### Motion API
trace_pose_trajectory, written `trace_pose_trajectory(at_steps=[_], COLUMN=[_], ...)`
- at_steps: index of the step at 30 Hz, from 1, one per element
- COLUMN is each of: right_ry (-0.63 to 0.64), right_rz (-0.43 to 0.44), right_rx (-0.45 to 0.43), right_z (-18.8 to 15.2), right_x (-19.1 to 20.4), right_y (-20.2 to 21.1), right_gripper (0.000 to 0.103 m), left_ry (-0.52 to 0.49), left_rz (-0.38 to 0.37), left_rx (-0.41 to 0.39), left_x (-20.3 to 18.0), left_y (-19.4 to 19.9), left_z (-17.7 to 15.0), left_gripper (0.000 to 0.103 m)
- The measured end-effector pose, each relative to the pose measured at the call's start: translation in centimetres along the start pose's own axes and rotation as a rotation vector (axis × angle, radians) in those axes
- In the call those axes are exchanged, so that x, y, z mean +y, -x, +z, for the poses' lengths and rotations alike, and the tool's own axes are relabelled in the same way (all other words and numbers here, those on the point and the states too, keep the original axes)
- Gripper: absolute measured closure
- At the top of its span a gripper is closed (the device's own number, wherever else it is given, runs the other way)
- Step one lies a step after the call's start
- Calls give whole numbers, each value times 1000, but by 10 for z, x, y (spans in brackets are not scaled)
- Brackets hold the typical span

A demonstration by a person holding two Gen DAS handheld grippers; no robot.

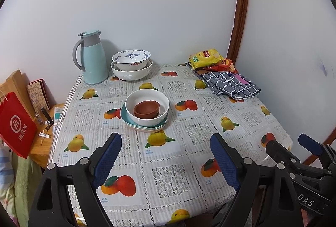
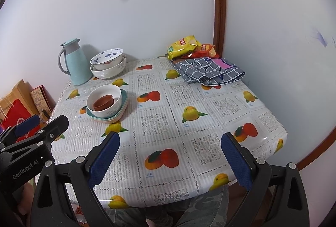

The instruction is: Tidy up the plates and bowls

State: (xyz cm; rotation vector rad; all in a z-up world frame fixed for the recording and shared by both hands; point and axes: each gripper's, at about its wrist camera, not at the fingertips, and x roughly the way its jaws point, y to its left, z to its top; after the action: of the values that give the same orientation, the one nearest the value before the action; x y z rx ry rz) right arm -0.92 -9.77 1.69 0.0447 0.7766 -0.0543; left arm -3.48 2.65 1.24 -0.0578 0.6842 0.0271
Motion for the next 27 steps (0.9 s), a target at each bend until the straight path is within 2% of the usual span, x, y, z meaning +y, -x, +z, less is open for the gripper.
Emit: trace_pose_trajectory(at_steps=[27], right_ry=[-1], right_rz=[7], right_rx=[-8], right_z=[0], right_x=[4], right_y=[5], right_gripper=[7], left_ry=[5], left_rz=[-1], left_rx=[-1], left_x=[4], left_y=[3], left_z=[0], left_gripper=[17])
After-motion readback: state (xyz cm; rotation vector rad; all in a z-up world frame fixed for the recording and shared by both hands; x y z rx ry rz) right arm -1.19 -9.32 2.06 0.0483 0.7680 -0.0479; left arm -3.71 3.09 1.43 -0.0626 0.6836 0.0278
